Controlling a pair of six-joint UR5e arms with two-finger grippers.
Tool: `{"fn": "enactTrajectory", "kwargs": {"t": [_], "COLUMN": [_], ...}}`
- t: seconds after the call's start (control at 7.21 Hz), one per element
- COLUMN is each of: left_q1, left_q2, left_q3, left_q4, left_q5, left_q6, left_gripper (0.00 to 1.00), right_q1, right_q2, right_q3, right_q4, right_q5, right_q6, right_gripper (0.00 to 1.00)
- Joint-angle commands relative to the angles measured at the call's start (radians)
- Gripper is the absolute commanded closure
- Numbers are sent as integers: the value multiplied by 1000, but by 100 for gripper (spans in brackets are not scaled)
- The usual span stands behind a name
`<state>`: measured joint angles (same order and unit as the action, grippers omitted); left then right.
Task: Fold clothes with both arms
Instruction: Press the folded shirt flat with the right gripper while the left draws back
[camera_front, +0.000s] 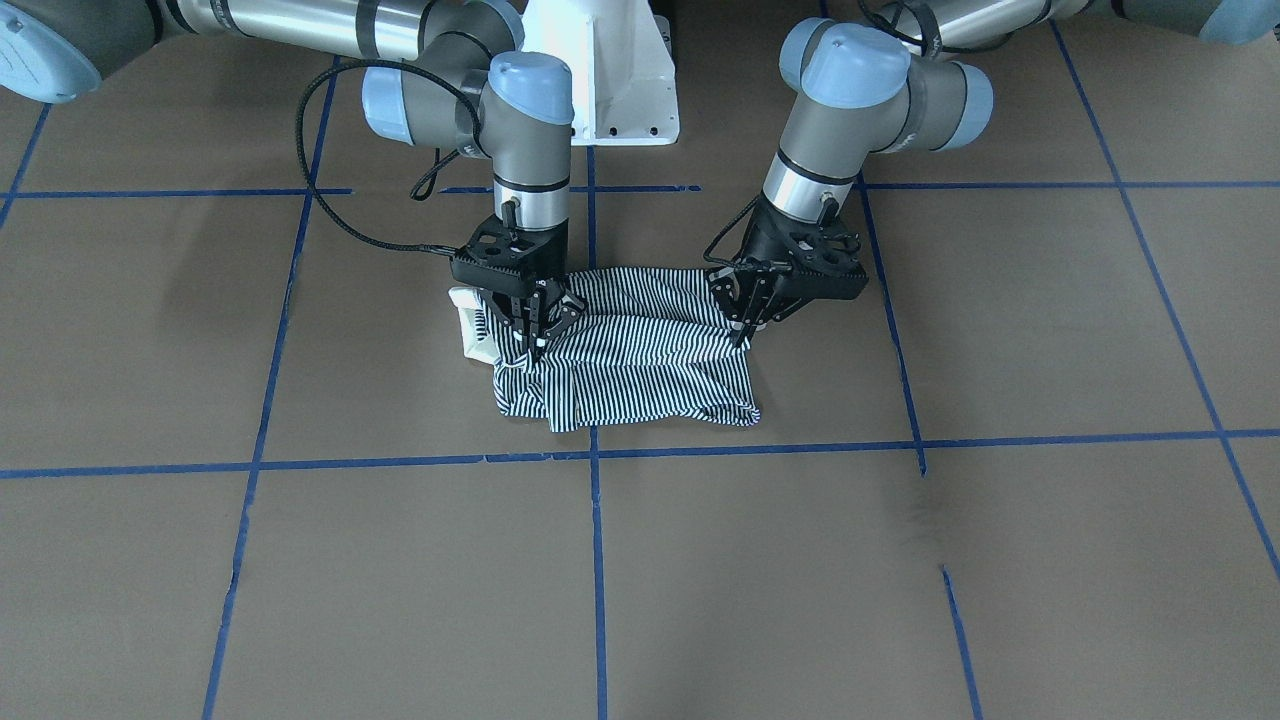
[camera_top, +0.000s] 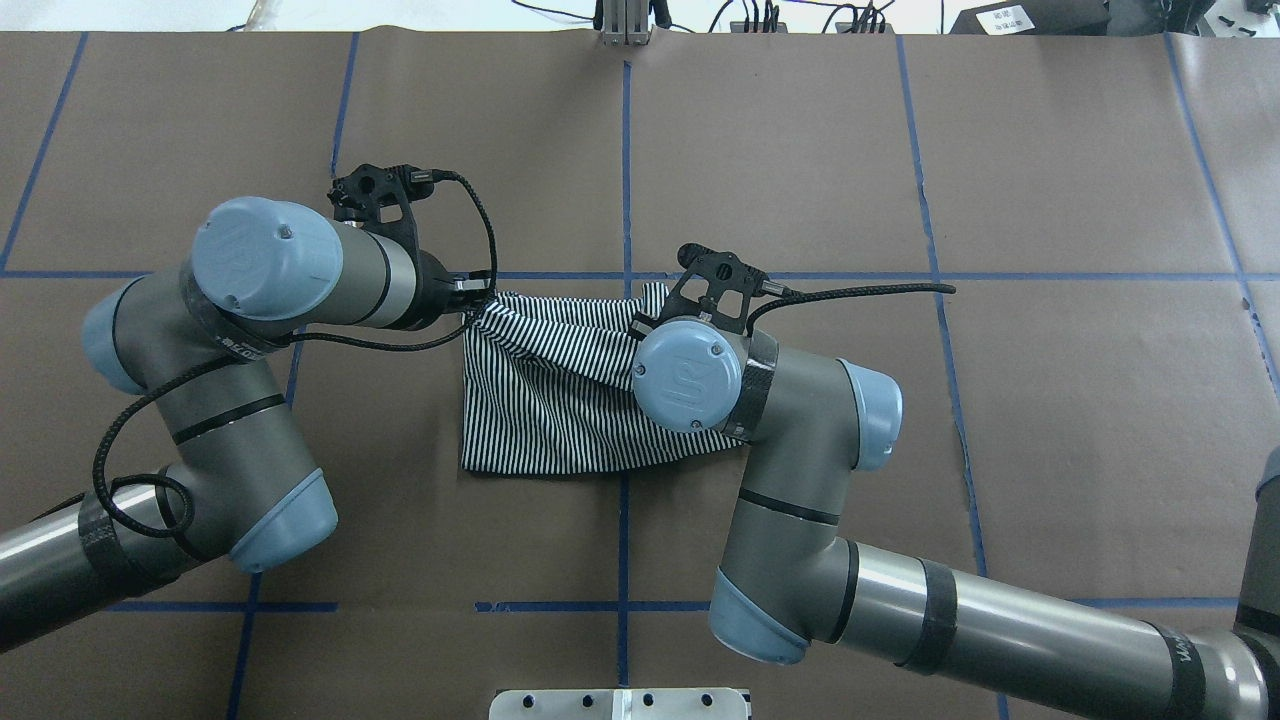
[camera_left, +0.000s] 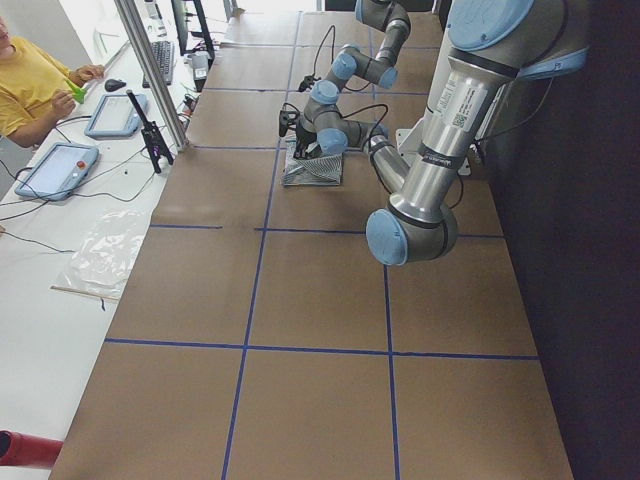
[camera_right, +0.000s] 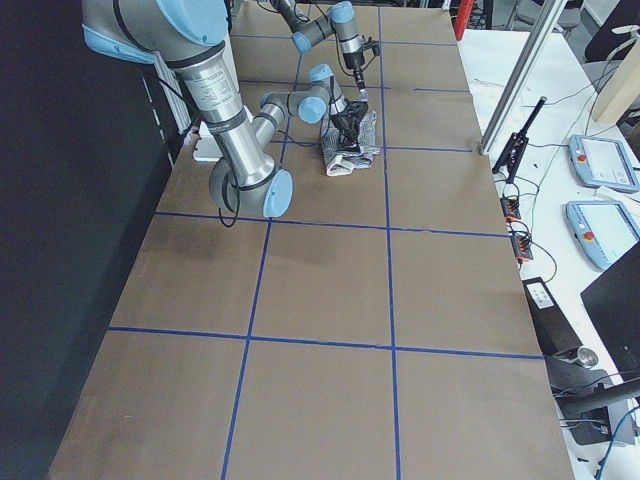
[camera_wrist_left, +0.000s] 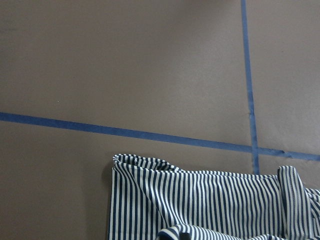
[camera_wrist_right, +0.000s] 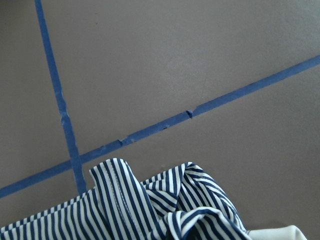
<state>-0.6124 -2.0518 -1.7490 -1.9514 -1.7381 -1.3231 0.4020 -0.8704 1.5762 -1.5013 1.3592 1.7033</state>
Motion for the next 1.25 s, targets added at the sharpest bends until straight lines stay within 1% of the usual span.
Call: {"fn": "enactTrajectory", "kwargs": {"t": [0.0,0.14,0.28,0.42,0.56,0.69,0.83,0.97,1.11], "left_q1": [0,2,3,2,-4,-39,-88,-110,-112], "left_q2": [1,-1,1,1,8,10,16,18,22], "left_q3": [48,63,65,60,31,14,14,14,16], "left_q4": [-41,-62,-64,-61,-60,-55,-57,-57,-57], "left_q5": [0,0,-1,-1,-11,-27,-110,-138,-138], "left_q6": [1,1,4,84,184,259,312,367,369], "left_gripper": [100,100,88,1,0,0,0,0,0], "right_q1": [3,6,9,9,26,43,44,43,34], "right_q2": [5,5,5,7,34,53,68,65,65], "right_q3": [-41,-42,-42,-41,-35,-32,-25,-6,-1], "right_q4": [13,15,15,16,15,15,10,6,3], "right_q5": [1,1,3,1,11,65,87,90,84], "right_q6": [-5,-13,-30,-42,-88,-97,-97,-105,-143], "right_gripper": [100,100,64,1,0,0,0,0,0]}}
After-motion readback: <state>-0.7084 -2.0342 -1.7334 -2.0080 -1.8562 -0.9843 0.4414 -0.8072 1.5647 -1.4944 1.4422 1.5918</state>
